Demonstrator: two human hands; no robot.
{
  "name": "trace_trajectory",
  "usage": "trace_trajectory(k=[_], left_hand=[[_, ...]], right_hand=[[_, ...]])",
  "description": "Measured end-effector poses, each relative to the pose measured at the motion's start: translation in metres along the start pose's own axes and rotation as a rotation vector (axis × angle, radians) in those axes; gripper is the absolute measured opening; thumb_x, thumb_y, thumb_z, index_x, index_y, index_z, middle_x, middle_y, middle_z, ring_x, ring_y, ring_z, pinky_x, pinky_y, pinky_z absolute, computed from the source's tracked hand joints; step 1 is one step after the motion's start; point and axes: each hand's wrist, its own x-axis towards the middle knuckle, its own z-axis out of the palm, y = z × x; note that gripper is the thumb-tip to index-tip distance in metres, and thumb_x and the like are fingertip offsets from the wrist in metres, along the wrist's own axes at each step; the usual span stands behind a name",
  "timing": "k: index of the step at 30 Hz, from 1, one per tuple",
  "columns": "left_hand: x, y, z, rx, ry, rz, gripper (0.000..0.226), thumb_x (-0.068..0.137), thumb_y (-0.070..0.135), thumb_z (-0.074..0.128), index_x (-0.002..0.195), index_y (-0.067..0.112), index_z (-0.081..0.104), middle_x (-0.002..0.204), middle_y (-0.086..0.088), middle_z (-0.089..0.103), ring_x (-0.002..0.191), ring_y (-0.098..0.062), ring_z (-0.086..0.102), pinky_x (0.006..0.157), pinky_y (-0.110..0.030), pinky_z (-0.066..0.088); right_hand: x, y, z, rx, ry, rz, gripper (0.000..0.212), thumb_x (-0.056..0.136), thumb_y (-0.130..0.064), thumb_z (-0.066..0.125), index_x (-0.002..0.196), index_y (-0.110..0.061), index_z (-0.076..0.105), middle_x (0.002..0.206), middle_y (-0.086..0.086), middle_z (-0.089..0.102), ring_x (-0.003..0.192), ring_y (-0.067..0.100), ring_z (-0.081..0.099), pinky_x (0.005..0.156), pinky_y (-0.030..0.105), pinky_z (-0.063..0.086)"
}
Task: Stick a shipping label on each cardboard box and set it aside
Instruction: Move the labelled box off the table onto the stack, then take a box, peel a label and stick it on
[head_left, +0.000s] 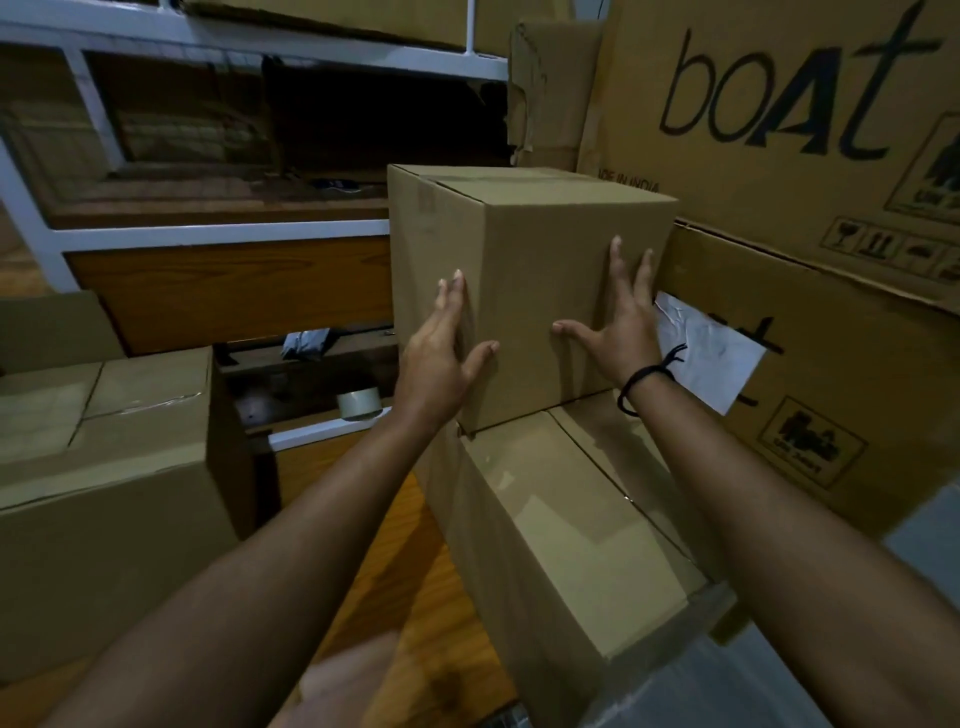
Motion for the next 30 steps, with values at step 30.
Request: trace_trajectory(k=[30], left_hand=[[-0.187,-0.186,-0.302,0.913,-0.158,-0.398,0.084,0.083,0.029,0.073,0.152,0.028,0.024,0.161,-0.007,0.019,0.149,-0.027,0.010,0.120,-0.044,0.006]], right_hand=[[-0.160,-0.260,0.203,0.012,-0.899,-0.181,0.090,0.079,-0.044,0.075,0.148,-0.046,0.018,0.159,0.008,0.009,0.143,0.034,0.022,0.107,0.049,0.035]])
